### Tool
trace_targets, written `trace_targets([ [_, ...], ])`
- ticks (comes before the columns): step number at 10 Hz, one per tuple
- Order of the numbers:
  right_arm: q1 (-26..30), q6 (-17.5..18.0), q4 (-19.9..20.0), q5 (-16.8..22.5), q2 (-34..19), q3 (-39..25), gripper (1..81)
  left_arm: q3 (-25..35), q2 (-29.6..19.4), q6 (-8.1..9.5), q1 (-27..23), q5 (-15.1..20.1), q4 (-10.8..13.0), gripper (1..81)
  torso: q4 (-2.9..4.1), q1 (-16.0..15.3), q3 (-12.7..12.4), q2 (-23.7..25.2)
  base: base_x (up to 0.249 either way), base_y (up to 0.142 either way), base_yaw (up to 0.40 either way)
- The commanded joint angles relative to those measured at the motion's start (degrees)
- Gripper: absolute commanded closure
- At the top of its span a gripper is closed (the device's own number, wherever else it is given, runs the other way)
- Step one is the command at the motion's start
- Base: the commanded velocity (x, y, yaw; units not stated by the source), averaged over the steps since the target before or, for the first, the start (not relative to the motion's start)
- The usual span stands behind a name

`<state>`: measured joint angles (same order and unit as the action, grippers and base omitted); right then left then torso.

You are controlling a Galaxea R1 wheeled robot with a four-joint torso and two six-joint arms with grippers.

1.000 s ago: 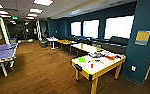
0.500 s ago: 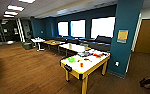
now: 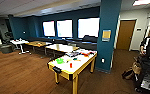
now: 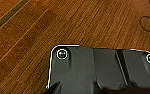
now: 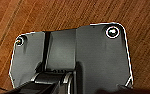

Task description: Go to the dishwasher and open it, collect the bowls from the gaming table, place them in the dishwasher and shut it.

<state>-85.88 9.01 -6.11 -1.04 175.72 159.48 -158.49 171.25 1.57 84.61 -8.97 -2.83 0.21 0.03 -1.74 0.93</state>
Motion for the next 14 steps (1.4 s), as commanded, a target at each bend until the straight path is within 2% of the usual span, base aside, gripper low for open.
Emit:
trace_targets([
  [1,3.56,0.13,-0.04,2.71,0.19,-0.05,1.0,-0.24,-0.47,0.10,-3.80,2.29,0.02,1.0,0.00,-0.03,0.00,0.00,0.000,0.000,-0.367],
  [2,3.65,0.13,-0.04,2.71,0.19,-0.05,1.0,-0.24,-0.47,0.10,-3.80,2.29,0.02,1.0,0.00,-0.03,0.00,0.00,0.000,0.000,-0.367],
  [4,3.56,0.13,-0.04,2.71,0.19,-0.05,1.0,-0.24,-0.47,0.10,-3.80,2.29,0.02,1.0,0.00,-0.03,0.00,0.00,0.000,-0.226,0.000],
  [5,3.56,0.04,-0.04,2.71,0.19,-0.05,1.0,-0.24,-0.47,0.10,-3.80,2.29,0.02,1.0,0.00,-0.03,0.00,-0.02,0.000,-0.066,0.000],
  [14,3.83,0.04,-0.04,2.71,0.28,-0.05,1.0,-0.24,-0.21,-0.08,-3.53,1.77,0.19,1.0,0.00,-0.03,0.00,0.00,0.000,0.000,0.000],
])
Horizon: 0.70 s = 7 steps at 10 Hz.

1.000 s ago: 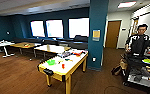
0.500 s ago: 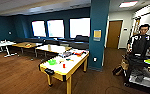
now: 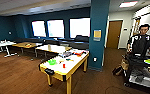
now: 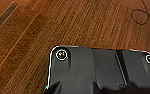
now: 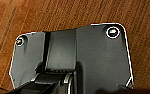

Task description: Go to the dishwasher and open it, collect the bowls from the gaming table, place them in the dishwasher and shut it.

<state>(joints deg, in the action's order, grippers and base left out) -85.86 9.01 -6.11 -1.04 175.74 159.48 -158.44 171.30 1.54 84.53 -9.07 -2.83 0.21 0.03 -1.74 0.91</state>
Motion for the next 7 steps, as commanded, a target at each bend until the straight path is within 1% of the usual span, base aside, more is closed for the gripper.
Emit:
trace_targets([
  [1,3.80,0.04,-0.13,2.71,0.34,-0.05,1.0,-0.29,-0.25,-0.04,-3.45,1.86,0.19,1.0,0.00,-0.03,0.00,0.00,0.000,0.000,0.000],
  [6,3.72,0.04,-0.04,2.71,0.25,-0.05,1.0,-0.29,-0.25,-0.22,-3.36,1.86,0.19,1.0,0.00,-0.03,0.00,0.00,0.000,0.000,0.000],
  [7,3.63,0.04,-0.04,2.71,0.25,-0.05,1.0,-0.29,-0.25,-0.22,-3.36,1.86,0.28,1.0,0.00,-0.03,0.00,0.02,0.066,0.000,0.000],
])
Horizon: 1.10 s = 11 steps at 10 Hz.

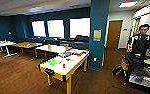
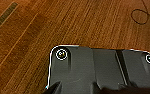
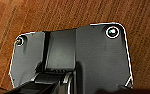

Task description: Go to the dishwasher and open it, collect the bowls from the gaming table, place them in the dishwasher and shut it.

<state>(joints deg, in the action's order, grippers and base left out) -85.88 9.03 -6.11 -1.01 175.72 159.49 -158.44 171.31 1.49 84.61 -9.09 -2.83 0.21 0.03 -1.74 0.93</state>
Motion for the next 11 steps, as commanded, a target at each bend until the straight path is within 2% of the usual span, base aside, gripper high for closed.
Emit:
trace_targets([
  [1,3.65,0.02,-0.04,2.68,0.28,-0.07,1.0,-0.29,-0.27,-0.17,-3.44,1.89,0.28,1.0,0.00,-0.03,0.00,0.00,0.090,0.000,0.000],
  [5,3.65,0.02,-0.04,2.68,0.28,-0.07,1.0,-0.29,-0.35,-0.17,-3.44,1.89,0.19,1.0,0.00,-0.06,0.00,0.02,0.114,0.000,0.000],
  [11,3.56,0.02,-0.13,2.68,0.28,-0.07,1.0,-0.29,-0.35,-0.17,-3.44,1.89,0.10,1.0,0.00,-0.10,0.00,0.00,0.118,0.116,0.000],
])
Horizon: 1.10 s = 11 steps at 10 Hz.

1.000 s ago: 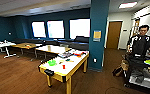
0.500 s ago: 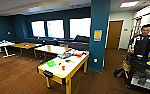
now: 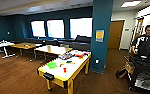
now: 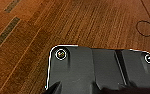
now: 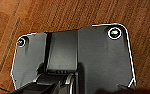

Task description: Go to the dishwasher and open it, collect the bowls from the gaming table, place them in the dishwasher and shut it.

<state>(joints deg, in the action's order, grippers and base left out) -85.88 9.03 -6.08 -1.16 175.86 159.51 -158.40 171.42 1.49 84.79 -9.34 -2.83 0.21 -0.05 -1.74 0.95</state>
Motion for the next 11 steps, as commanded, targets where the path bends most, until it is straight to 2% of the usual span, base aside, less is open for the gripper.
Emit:
trace_targets([
  [1,3.56,0.02,-0.16,2.83,0.13,-0.09,1.0,-0.33,-0.38,-0.17,-3.61,2.13,0.10,1.0,0.00,0.00,0.00,0.00,0.116,0.113,0.000],
  [11,3.74,0.02,-0.16,2.83,0.13,-0.09,1.0,-0.33,-0.29,-0.08,-3.61,2.13,0.19,1.0,0.00,0.00,0.00,0.00,0.135,0.095,0.000],
])
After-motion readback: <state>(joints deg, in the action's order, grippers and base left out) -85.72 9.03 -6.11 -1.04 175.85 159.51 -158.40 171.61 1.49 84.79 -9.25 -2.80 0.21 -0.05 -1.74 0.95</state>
